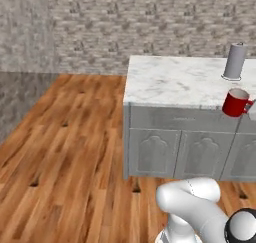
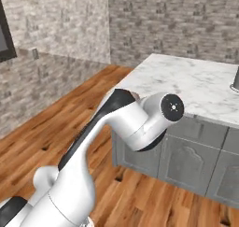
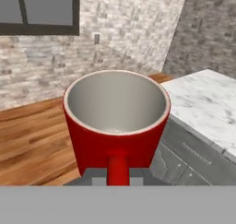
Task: Clear the mugs and bowl far away from the sink.
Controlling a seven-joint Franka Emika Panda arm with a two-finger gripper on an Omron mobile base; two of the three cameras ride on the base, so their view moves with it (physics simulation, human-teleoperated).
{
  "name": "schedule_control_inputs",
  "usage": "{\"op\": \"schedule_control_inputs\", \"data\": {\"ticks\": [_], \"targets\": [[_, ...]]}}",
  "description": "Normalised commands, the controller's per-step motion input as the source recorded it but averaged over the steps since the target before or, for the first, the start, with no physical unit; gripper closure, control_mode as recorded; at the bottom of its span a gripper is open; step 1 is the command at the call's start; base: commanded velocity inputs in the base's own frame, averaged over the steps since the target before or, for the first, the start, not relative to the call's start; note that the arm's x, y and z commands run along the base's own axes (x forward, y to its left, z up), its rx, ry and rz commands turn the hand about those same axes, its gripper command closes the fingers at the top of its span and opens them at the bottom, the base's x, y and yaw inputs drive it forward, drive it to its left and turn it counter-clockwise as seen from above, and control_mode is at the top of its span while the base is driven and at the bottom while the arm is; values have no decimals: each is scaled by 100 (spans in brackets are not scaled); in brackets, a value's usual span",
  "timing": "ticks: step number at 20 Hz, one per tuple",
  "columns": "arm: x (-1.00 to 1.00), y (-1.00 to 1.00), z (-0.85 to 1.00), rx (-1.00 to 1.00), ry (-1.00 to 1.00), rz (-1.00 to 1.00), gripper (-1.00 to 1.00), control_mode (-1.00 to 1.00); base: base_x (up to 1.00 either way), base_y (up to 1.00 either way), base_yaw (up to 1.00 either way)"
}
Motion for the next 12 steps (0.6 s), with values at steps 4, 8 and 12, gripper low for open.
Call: {"op": "schedule_control_inputs", "data": {"ticks": [4, 8, 12], "targets": [[0, 0, 0, 0, 0, 0, 100, 100, 70, 19, -45], [0, 0, 0, 0, 0, 0, 100, 100, 71, 0, -4], [0, 0, 0, 0, 0, 0, 100, 100, 93, 0, -3]]}}
